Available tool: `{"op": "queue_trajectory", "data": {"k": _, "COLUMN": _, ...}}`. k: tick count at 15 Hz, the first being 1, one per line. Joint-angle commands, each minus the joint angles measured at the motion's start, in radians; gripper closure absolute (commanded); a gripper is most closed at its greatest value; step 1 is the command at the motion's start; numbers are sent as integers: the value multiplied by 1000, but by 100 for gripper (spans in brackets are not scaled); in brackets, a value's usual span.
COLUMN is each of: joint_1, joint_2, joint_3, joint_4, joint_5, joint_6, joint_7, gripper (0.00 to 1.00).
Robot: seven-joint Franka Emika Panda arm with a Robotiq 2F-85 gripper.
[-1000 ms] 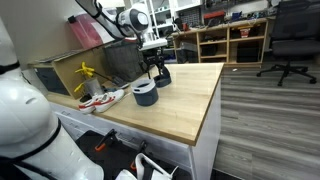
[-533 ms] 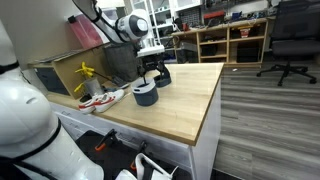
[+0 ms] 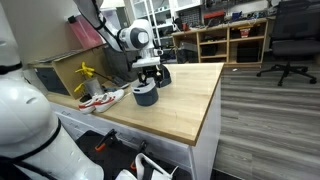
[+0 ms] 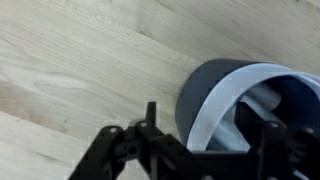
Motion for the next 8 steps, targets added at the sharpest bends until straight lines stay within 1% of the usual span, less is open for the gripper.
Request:
{"op": "queue_trajectory", "data": {"k": 1, "joint_1": -10, "joint_2": -19, "joint_3": -5, "joint_4": -26, "joint_5": 23, "joint_6": 57, "joint_7": 25, "gripper": 51}}
{"op": "queue_trajectory", "data": {"k": 3, "joint_1": -14, "joint_2": -20, "joint_3": -11, "joint_4": -30, "joint_5": 15, "joint_6": 73, "joint_7": 31, "gripper": 66}}
{"op": "queue_trajectory", "data": {"k": 5, "joint_1": -19, "joint_2": -23, "joint_3": -14, "joint_4": -39, "joint_5": 7, "joint_6": 79, "joint_7": 26, "gripper": 80}}
{"op": "queue_trajectory", "data": {"k": 6, "joint_1": -20, "joint_2": -25, "joint_3": -15, "joint_4": -46, "joint_5": 2, "joint_6": 75, "joint_7": 20, "gripper": 88}}
{"op": "queue_trajectory", "data": {"k": 8, "joint_1": -23, "joint_2": -28, "joint_3": -19, "joint_4": -60, "joint_5": -16, "joint_6": 66, "joint_7": 10, "gripper": 100}}
